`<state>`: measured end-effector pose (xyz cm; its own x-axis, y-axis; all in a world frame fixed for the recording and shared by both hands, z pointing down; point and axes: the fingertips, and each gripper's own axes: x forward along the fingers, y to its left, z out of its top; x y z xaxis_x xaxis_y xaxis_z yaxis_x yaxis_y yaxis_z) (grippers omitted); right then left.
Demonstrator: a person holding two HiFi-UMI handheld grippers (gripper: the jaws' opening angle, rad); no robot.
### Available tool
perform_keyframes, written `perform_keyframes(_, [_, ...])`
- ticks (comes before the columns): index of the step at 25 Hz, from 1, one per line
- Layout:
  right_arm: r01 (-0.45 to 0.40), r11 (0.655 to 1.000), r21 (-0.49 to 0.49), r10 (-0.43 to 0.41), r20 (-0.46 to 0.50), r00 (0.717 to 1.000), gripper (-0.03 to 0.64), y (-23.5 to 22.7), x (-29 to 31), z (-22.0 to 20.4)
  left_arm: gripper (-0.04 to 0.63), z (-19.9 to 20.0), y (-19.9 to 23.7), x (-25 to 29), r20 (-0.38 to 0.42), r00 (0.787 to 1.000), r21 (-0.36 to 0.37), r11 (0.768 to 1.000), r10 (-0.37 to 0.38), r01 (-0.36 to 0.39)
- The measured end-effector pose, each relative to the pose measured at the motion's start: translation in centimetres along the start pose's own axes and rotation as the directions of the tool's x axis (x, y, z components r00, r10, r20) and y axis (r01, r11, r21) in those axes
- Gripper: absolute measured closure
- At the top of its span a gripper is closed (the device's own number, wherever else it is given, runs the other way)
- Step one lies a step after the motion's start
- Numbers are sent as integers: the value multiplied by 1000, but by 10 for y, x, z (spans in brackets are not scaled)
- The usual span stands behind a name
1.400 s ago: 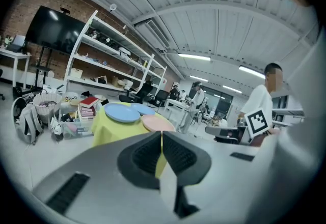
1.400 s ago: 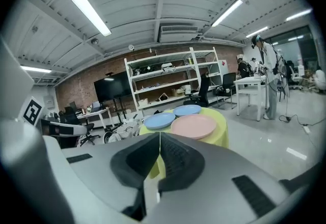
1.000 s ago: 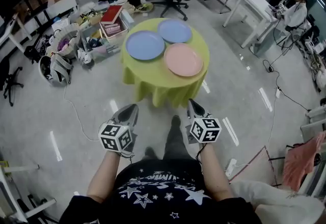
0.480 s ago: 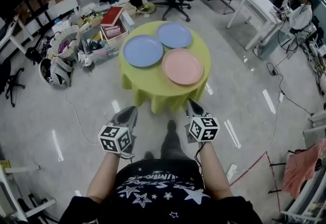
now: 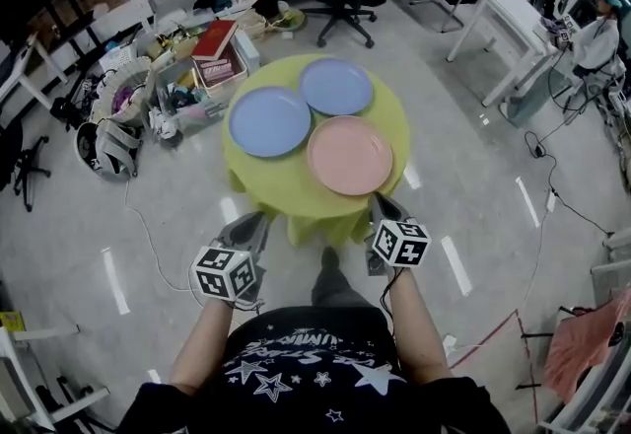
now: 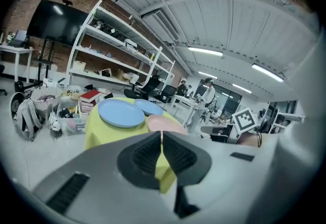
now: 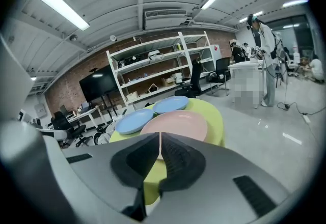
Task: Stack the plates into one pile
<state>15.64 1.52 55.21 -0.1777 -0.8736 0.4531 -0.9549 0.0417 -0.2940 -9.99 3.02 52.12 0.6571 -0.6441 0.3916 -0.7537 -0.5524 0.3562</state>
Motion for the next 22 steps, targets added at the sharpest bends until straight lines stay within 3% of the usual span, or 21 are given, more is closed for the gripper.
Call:
perform_keyframes(5, [54,996,68,-48,-87,995,600,-45,34,1,571,9,7,35,-17,999,-12,999,33,-33])
perform_keyframes(11, [112,991,76,-97,-184,978,595,-95,67,4,571,18,7,70,-39,997,-21,998,66,-67])
perform_keyframes(14, [117,987,105,-89,-241,966,486,-112,82,-1,571,20,8,83,-54,995,-20,996,88,-89])
perform_keyframes(22, [92,986,142,-37,-350,936,483,-143,119,-16,571,27,13,114,-71,986,-29,987,153,-155])
